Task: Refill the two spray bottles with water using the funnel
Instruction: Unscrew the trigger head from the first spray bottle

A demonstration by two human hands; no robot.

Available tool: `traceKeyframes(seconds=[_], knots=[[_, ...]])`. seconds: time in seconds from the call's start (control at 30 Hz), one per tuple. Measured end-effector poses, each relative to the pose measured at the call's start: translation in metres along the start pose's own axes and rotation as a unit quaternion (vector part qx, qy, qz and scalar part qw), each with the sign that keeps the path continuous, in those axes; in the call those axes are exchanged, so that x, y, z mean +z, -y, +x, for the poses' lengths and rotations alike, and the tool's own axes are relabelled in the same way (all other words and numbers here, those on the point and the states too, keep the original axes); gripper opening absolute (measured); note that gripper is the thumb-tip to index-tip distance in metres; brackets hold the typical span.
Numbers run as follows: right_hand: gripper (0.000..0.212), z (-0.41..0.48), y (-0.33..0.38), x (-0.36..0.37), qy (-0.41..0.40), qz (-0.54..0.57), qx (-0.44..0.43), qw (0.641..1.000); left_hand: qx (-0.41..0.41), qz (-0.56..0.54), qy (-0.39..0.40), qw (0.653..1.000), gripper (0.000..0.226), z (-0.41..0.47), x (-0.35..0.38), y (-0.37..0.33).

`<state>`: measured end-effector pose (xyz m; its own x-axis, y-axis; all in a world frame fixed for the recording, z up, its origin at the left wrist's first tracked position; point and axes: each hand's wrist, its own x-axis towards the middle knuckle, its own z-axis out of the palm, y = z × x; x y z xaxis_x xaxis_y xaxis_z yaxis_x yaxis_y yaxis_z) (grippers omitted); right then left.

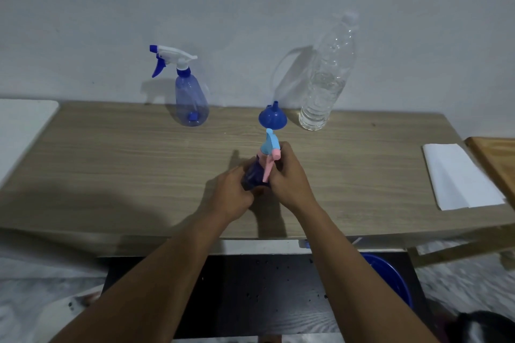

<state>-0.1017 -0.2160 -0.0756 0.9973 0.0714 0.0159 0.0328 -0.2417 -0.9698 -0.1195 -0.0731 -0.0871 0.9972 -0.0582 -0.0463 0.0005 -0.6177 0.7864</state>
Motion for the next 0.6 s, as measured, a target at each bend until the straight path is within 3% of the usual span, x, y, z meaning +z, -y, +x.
traceKeyframes(seconds=[0.13,0.37,0.53,0.6], knots=[[0.029,-0.001,0.0,0.0,0.008,-0.021,-0.01,1.0,-0.004,0.01,0.0,1.0,0.054,0.001,0.0,0.001],[0.033,-0.003,-0.002,0.006,-0.099,-0.051,-0.036,0.993,0.0,0.0,0.009,1.0,0.062,0.002,0.0,0.001],[0.066,-0.006,0.014,0.005,-0.089,-0.061,-0.079,0.991,-0.005,-0.015,0.023,1.0,0.052,0.001,0.003,0.006],[0.058,-0.005,0.02,0.003,-0.091,-0.061,-0.102,0.989,-0.017,-0.03,0.027,0.999,0.05,0.003,0.005,0.007]])
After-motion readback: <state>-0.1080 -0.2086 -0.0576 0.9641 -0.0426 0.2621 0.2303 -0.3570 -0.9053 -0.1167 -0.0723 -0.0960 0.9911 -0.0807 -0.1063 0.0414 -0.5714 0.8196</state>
